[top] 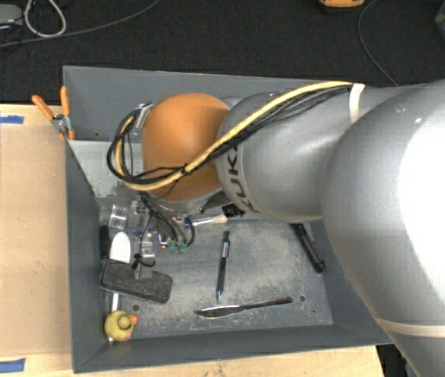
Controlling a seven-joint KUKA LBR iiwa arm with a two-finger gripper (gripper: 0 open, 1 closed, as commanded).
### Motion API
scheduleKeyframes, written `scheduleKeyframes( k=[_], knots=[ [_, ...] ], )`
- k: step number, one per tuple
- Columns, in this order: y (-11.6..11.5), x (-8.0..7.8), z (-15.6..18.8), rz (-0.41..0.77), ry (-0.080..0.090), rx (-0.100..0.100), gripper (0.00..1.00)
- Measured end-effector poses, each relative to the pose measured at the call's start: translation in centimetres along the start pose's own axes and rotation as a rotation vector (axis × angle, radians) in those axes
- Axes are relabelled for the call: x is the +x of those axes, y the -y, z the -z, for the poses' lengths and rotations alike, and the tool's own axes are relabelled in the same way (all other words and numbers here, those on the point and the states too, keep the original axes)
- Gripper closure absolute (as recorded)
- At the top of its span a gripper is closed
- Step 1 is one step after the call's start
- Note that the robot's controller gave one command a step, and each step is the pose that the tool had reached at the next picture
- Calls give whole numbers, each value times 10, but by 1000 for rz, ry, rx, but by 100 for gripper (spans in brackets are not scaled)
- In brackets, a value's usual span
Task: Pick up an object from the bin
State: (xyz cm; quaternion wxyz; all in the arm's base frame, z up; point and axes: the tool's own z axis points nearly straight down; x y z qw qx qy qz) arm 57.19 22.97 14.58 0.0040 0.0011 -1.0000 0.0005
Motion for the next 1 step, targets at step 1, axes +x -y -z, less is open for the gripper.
scheduleKeyframes(
  k=[1],
  knots=[
    [1, -2, 4, -4, 6, -1, 0]
  ],
)
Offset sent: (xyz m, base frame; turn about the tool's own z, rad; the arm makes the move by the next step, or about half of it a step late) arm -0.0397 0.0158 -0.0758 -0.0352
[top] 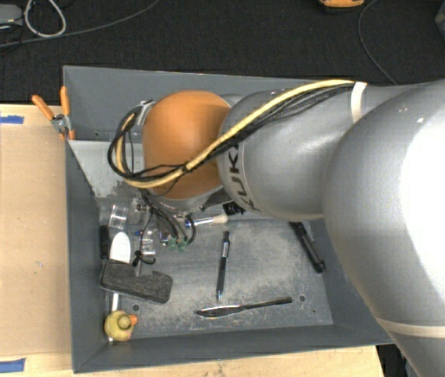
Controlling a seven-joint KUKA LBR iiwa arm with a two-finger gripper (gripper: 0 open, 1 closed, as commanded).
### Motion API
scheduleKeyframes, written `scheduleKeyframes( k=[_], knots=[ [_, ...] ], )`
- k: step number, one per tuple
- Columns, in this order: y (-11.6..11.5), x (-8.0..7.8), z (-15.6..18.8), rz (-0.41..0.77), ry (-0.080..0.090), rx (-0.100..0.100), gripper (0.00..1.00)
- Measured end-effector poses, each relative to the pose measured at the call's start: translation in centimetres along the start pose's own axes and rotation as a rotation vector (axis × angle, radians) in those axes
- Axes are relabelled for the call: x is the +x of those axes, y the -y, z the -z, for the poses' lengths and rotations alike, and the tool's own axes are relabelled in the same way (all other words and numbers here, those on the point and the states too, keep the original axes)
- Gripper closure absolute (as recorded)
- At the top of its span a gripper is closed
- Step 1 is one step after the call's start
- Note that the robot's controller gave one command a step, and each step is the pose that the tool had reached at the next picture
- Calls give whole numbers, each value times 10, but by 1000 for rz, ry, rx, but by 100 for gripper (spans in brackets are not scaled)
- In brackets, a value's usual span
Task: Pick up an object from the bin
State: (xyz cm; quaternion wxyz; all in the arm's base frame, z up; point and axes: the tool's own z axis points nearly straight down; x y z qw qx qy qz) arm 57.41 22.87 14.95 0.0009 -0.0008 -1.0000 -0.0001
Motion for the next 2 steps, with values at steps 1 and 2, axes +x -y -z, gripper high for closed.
scheduleKeyframes(
  k=[1, 2],
  knots=[
    [-15, 37, -72, 36, 1, -1, 0],
    [-14, 48, -49, -38, 3, -1, 0]
  ],
)
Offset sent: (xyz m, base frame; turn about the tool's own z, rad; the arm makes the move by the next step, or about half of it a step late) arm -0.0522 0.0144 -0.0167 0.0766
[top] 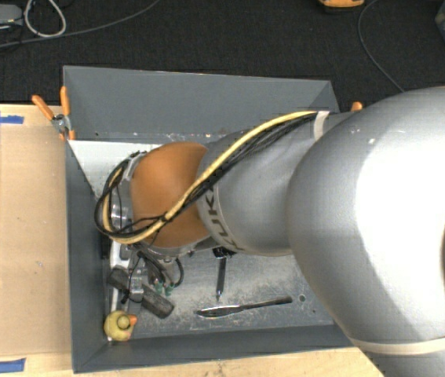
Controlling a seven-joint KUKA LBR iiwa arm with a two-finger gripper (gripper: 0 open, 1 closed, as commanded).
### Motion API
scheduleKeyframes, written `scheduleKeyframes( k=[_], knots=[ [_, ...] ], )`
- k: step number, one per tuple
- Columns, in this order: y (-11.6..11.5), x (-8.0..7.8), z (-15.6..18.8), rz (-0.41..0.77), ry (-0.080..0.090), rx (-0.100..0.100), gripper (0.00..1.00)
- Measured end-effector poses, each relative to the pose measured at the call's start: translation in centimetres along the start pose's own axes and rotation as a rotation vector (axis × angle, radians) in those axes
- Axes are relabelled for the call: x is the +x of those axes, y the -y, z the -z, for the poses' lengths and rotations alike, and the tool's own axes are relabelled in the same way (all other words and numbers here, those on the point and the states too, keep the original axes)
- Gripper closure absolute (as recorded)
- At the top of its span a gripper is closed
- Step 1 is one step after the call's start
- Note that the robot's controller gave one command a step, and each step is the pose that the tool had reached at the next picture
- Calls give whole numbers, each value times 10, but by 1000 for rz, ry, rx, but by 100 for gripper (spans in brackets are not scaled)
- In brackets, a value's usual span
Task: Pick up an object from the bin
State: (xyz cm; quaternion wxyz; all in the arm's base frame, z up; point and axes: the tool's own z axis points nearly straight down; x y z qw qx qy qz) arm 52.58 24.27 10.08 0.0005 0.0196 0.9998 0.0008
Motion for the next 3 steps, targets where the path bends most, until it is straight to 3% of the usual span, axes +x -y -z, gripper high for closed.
scheduleKeyframes(
  k=[1, 2, 3],
  knots=[
    [-3, -5, -13, 36, 4, -1, 0],
    [20, 9, -28, -63, 12, -5, 0],
    [16, 18, -32, -221, 1, -2, 100]
  ],
)
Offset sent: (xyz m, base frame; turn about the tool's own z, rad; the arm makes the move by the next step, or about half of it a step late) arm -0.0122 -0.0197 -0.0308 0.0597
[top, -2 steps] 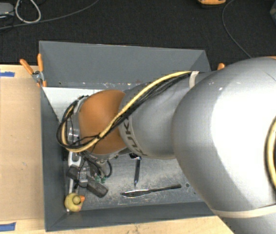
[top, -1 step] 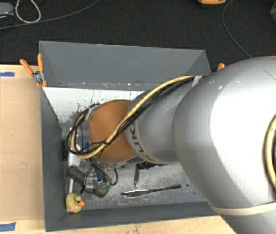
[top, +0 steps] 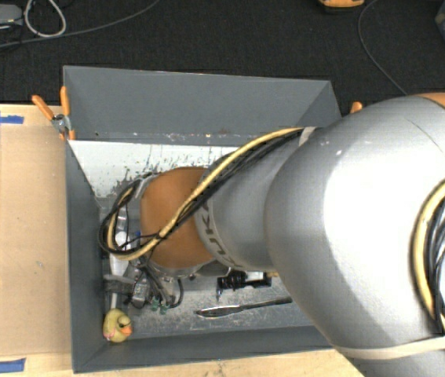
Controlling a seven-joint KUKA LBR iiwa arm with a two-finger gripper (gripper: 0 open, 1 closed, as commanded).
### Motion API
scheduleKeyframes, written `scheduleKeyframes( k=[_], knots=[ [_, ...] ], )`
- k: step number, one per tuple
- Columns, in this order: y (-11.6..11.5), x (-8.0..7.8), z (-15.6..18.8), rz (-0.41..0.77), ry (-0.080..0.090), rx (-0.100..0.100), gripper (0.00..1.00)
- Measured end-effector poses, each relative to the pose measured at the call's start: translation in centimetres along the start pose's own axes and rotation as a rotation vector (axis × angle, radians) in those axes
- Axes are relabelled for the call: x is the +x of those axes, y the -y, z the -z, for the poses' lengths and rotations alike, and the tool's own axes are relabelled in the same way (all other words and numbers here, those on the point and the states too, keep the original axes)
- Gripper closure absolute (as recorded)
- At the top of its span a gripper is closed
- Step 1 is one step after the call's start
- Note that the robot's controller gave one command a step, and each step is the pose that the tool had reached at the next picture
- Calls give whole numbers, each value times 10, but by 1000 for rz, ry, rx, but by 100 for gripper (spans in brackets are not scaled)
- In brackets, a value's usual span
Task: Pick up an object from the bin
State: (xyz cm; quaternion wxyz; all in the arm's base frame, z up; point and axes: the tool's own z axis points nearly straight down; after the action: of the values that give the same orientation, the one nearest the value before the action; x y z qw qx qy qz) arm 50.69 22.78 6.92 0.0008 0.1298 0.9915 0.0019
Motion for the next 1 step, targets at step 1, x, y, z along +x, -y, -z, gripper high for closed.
scheduleKeyframes(
  k=[1],
  knots=[
    [0, 0, 0, -1, 0, 0, 100]
  ],
)
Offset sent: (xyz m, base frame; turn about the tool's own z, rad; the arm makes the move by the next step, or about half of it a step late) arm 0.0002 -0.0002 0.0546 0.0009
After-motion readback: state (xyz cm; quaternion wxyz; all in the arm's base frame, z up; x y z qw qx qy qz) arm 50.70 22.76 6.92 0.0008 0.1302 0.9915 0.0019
